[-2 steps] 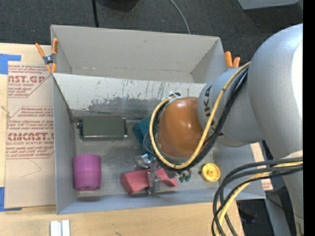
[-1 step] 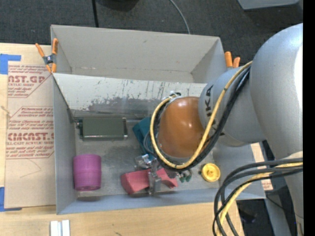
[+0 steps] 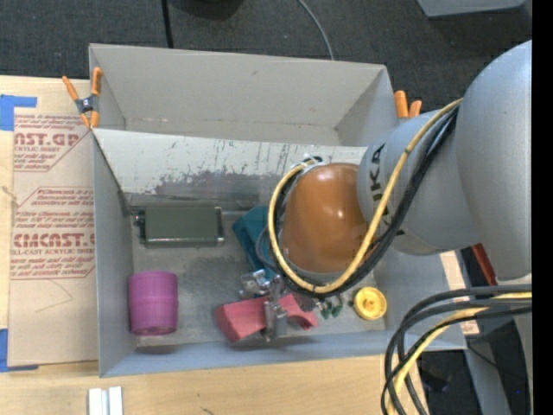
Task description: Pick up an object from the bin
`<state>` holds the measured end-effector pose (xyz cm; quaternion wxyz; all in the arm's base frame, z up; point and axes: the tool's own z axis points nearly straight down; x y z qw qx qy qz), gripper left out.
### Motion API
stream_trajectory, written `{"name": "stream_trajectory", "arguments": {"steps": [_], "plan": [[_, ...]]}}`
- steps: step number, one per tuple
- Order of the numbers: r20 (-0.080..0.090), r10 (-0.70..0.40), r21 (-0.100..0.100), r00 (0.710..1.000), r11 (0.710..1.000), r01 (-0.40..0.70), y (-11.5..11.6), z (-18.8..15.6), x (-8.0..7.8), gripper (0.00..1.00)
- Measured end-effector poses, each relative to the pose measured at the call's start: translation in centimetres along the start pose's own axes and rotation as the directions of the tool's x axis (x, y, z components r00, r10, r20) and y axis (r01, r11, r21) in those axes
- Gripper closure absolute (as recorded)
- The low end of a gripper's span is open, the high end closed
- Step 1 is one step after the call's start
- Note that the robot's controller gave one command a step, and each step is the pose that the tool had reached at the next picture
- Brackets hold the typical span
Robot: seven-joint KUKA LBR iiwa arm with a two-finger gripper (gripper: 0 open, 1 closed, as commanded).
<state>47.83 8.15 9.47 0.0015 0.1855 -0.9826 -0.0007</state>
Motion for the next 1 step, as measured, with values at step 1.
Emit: {"name": "stream_trajectory", "arguments": {"steps": [1], "plan": [[0.008,0.0,0.001,1.0,1.0,0.0,-0.01,-2.56,-0.22,1.0]]}}
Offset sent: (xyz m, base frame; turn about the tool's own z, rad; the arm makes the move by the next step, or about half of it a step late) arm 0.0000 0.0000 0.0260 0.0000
